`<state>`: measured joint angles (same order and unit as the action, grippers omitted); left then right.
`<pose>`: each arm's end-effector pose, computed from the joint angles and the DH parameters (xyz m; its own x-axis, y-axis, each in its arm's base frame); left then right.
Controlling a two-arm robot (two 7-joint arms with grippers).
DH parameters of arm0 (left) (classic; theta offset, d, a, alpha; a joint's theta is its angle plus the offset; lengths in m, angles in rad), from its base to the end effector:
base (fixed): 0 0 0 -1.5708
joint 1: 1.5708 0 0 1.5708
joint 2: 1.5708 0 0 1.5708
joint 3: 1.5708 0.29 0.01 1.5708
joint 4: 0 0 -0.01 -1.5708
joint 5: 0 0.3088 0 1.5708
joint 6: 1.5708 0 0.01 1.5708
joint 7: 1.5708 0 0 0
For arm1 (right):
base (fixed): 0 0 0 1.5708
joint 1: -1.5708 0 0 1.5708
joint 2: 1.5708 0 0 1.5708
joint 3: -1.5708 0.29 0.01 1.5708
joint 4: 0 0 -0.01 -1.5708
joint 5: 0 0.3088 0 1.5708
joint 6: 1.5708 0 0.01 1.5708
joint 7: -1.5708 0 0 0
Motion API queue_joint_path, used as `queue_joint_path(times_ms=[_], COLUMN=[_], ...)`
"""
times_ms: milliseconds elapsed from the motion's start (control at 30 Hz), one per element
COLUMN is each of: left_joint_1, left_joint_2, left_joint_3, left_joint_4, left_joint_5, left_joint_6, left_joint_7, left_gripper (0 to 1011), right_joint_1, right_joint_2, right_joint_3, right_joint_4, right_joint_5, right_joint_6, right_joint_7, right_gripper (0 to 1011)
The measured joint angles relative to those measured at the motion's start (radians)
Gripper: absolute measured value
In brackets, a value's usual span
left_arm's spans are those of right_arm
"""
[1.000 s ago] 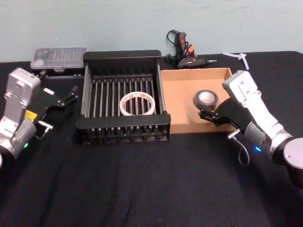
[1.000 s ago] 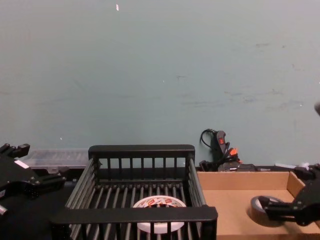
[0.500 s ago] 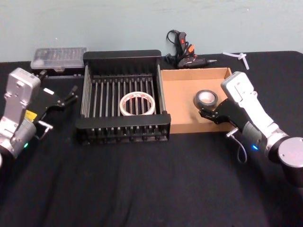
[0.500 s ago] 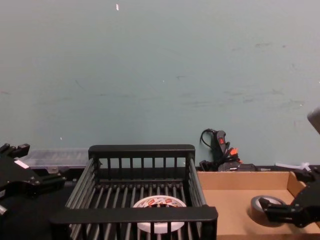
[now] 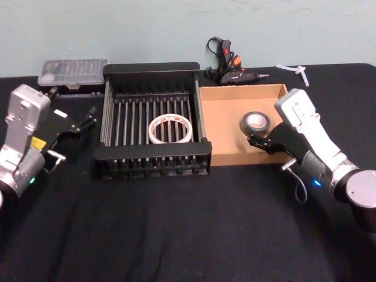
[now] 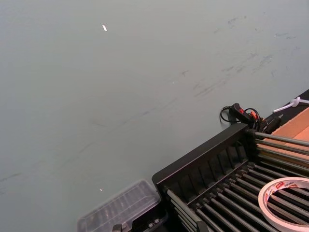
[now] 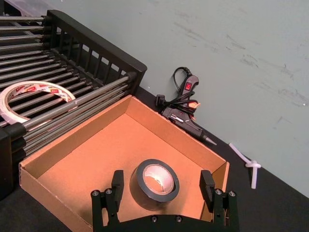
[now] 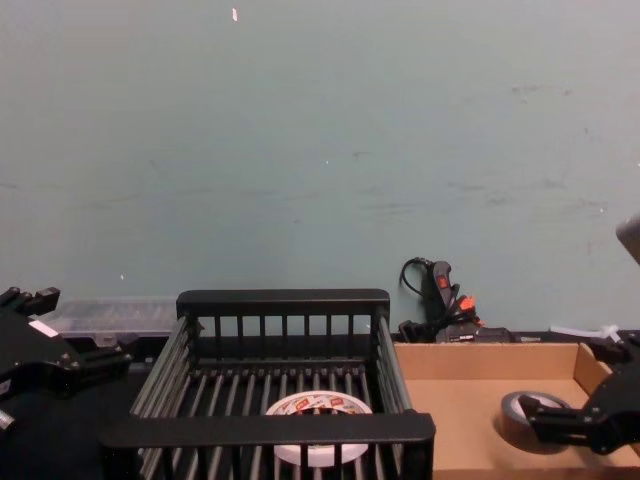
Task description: Pick up the white tape and place it into the black box , Pick up the silver tape and place it into the brown box.
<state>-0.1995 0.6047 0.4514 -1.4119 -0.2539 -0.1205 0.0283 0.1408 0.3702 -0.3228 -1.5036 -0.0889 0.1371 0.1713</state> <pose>0.3581 0.0827 -0.3023 0.2923 0.8803 0.3738 -0.9553 0.2873 0.0704 0.3548 -0.0201 -0.2915 0.4197 -0.7994 0.4300 0.9067 0.3470 -0.2399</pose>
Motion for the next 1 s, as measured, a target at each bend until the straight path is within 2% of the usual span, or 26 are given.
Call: queue_joint_path(times_ms=[1000], left_joint_1=[0.0], left_joint_2=[0.0], left_joint_3=[0.0], left_joint_4=[0.0], left_joint_5=[0.0], left_joint_6=[0.0], left_joint_7=[0.0], left_gripper=[1001], right_joint_1=[-0.001], right_joint_2=[0.002], right_joint_3=[-0.001], right_joint_4=[-0.003], right_joint_5=[0.004], right_joint_6=[0.003], right_joint_7=[0.001], right_gripper=[1002])
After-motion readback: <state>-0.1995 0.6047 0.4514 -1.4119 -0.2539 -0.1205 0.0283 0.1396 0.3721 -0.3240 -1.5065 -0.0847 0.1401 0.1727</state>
